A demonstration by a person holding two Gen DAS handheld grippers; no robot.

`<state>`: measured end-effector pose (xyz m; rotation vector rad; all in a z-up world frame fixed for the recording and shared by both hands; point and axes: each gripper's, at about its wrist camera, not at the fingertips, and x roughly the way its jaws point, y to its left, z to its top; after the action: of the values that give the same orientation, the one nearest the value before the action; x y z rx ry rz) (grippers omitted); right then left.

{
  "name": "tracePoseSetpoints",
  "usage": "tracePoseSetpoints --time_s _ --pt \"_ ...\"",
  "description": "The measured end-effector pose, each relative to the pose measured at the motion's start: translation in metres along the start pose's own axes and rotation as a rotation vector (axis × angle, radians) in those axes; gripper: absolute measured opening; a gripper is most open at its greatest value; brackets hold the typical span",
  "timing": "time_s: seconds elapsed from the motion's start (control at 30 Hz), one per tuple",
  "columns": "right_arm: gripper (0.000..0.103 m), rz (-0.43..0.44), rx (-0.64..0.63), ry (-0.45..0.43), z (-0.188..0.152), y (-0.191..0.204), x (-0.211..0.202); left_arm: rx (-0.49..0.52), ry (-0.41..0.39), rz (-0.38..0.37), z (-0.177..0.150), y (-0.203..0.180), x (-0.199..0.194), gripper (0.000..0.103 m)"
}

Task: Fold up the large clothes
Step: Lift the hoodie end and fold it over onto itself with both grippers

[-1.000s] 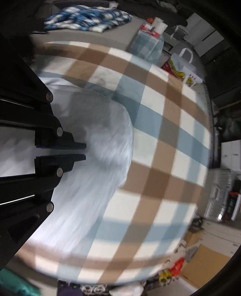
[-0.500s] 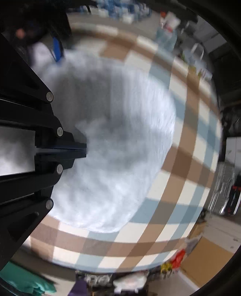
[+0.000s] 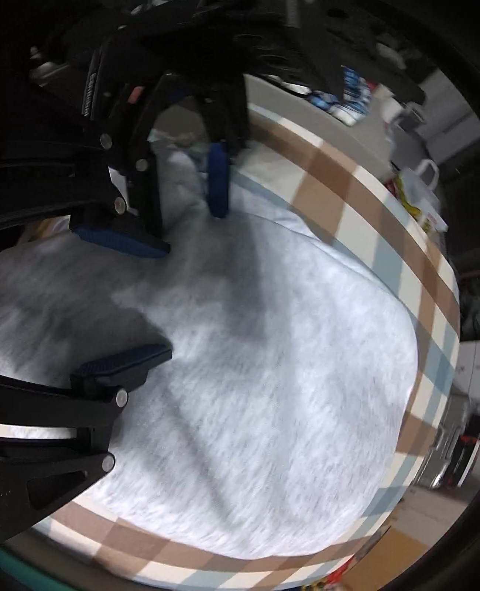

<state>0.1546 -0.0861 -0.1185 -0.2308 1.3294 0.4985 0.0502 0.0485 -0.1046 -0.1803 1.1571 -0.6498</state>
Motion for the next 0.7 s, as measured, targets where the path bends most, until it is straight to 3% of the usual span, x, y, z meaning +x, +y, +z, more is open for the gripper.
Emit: tracePoseSetpoints --time_s 0.03,0.1,0.2,0.3,0.33,0.4,0.47,0.6,0.7 --pt "0.025 0.017 0.020 -0.007 0.000 -0.004 -0.007 -0.006 0.000 -0.005 0.001 0.001 -0.001 0.054" --pt "0.010 0.110 0.084 -0.014 -0.004 -0.020 -0.024 -0.014 0.003 -0.012 0.001 0.005 -0.004 0.054" --pt "0.013 0.257 0.162 -0.053 -0.025 -0.035 -0.049 -0.015 0.008 -0.007 0.002 0.005 -0.003 0.054" --pt "0.013 0.372 0.195 -0.036 -0.055 -0.037 -0.041 -0.015 0.009 0.003 0.001 0.004 -0.003 0.054" --pt "0.012 0.378 0.216 -0.015 -0.065 -0.037 -0.027 -0.013 0.011 0.006 0.000 0.005 -0.003 0.054" --pt "0.000 0.379 0.273 -0.028 -0.077 -0.043 -0.003 -0.007 0.009 0.019 0.001 0.003 -0.002 0.054" --pt "0.000 0.407 0.322 -0.067 -0.083 -0.047 0.010 0.001 0.007 0.022 0.001 0.003 -0.002 0.054" --pt "0.000 0.272 0.269 -0.157 -0.090 -0.024 0.003 -0.003 0.004 0.007 0.001 0.004 -0.002 0.054" --pt "0.000 0.282 0.278 -0.147 -0.091 -0.014 -0.008 -0.022 -0.003 -0.007 0.001 0.007 -0.003 0.054"
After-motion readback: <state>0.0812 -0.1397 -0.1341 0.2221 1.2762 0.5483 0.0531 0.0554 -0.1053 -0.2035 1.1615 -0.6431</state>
